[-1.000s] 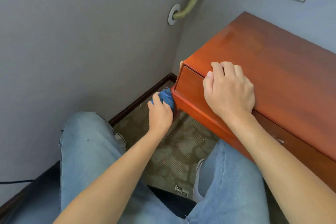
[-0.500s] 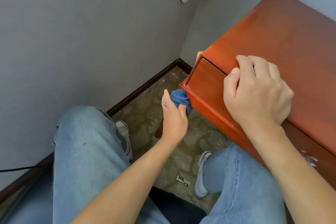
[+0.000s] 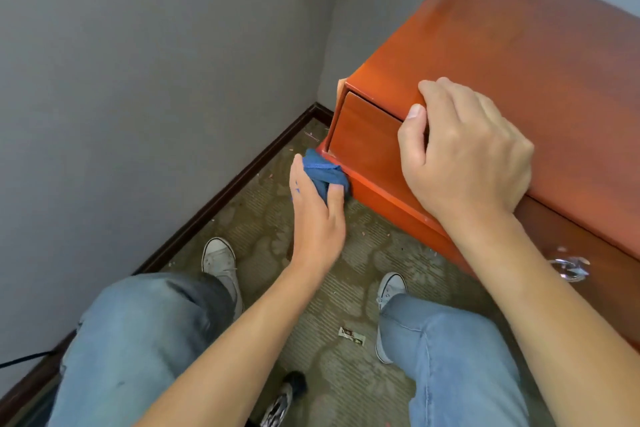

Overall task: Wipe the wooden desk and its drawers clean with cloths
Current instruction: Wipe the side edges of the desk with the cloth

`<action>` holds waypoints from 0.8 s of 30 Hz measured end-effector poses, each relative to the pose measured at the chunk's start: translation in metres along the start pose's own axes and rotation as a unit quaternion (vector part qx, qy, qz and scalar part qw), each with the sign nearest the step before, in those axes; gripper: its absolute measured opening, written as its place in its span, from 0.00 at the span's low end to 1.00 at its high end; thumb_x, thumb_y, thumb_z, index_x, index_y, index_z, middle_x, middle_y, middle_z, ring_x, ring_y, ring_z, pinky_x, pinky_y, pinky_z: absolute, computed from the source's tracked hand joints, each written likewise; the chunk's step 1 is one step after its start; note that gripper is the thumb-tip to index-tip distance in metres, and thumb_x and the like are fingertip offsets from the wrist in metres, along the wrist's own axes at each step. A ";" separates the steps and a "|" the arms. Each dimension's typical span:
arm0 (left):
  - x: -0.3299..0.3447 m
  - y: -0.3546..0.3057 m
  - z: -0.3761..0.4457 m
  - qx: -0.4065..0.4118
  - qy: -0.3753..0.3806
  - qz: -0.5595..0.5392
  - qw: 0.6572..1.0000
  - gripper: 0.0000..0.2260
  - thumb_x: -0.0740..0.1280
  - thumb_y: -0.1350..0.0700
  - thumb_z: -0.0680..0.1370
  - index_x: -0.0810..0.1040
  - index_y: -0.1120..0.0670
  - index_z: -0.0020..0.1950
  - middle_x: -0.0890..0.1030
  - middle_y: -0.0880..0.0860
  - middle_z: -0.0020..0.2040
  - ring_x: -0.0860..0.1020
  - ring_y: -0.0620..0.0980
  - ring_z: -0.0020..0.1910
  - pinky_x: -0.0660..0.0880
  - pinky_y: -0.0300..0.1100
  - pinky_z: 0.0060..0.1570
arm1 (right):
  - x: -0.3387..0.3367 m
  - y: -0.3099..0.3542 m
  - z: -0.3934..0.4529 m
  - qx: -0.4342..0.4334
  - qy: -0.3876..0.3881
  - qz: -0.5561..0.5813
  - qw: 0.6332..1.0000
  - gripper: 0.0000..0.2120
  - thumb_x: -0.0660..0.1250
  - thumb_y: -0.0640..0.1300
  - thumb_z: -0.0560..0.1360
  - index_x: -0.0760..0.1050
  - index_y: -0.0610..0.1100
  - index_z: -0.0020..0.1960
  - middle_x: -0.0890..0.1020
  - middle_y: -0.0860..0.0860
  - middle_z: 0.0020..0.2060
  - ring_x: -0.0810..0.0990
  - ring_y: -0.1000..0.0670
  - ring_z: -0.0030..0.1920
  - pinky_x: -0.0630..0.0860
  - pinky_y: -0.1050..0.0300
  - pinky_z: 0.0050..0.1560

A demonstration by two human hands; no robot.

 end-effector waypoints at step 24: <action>-0.022 0.041 0.037 0.053 0.054 0.013 0.997 0.36 0.61 0.48 0.86 0.41 0.55 0.84 0.57 0.56 0.82 0.56 0.44 0.78 0.56 0.44 0.76 | -0.006 0.029 -0.021 0.058 0.055 0.024 0.997 0.25 0.62 0.57 0.76 0.72 0.44 0.69 0.77 0.47 0.66 0.74 0.43 0.67 0.66 0.48 0.68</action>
Point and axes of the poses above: each hand's wrist, its own z-axis towards the middle knuckle, its own x-axis out of the palm, y = z × x, the point moved 3 cm from there along z, towards the middle knuckle
